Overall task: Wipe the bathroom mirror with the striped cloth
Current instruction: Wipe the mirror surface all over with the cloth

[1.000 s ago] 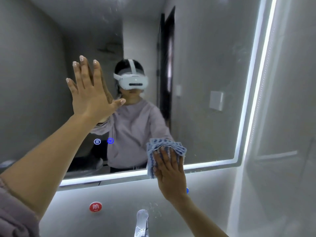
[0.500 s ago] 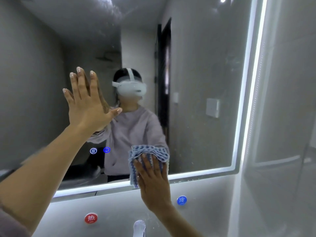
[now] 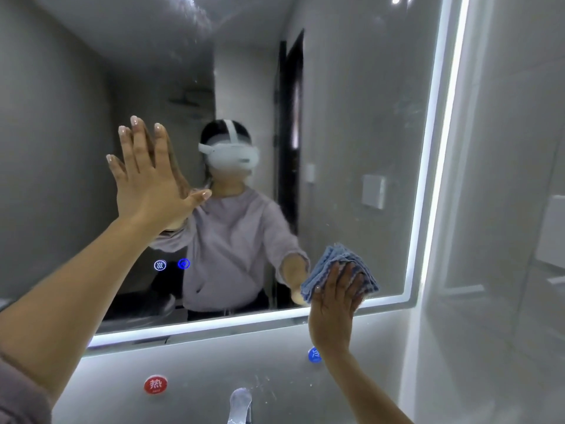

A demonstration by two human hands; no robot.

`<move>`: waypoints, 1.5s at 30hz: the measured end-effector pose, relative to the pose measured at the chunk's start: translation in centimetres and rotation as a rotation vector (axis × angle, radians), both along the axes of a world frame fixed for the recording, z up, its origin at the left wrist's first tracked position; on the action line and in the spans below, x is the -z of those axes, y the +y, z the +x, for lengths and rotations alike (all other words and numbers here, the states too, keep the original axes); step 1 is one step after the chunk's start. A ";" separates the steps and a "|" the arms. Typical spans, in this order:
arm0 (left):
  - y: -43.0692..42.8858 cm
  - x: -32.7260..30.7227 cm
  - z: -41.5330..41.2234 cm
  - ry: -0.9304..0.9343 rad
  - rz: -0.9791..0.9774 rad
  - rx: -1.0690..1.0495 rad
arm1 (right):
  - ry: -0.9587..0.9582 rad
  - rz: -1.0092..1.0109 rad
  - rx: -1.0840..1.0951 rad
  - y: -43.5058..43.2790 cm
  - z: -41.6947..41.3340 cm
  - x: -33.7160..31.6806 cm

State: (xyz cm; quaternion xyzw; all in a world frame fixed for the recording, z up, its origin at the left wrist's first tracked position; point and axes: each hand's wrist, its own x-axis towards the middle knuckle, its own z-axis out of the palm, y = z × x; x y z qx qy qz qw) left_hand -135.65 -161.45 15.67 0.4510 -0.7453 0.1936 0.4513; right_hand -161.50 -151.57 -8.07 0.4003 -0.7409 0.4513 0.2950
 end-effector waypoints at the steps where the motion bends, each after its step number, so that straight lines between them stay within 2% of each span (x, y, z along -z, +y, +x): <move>1: 0.0 0.0 0.0 0.002 0.003 0.003 | 0.011 0.006 -0.016 -0.1 0.6 0.0; 7: 0.4 -0.1 0.0 -0.001 0.021 0.001 | 0.253 0.143 -0.174 -1.9 6.9 0.8; 12: 0.4 -0.1 0.1 -0.016 0.029 -0.003 | 0.501 0.166 -0.258 -3.5 11.9 0.8; 19: 0.4 -0.2 0.1 -0.015 0.031 -0.010 | 0.549 0.122 -0.271 -2.7 10.4 0.5; 24: 0.8 -0.2 -0.2 0.007 0.007 -0.012 | 0.437 0.067 -0.151 -1.3 3.7 0.6; 29: 1.2 -0.3 -0.2 0.021 0.003 -0.005 | 0.064 0.019 0.054 1.2 -4.4 0.0; 31: 1.1 -0.4 -0.3 0.020 0.000 -0.008 | -0.046 -0.007 0.063 1.4 -4.6 -0.5; 34: 1.1 -0.3 -0.4 0.016 -0.014 -0.012 | -0.109 -0.065 0.051 0.7 -2.8 -1.3; 36: 1.0 -0.2 -0.4 0.016 -0.027 -0.012 | -0.036 -0.048 0.023 0.3 -1.1 -1.0; 41: 0.6 -0.3 -0.4 0.053 -0.025 -0.004 | 0.377 0.092 -0.141 -0.2 3.1 1.0; 45: 0.6 -0.2 -0.3 0.052 -0.046 -0.001 | 0.443 0.130 -0.154 0.6 1.6 0.8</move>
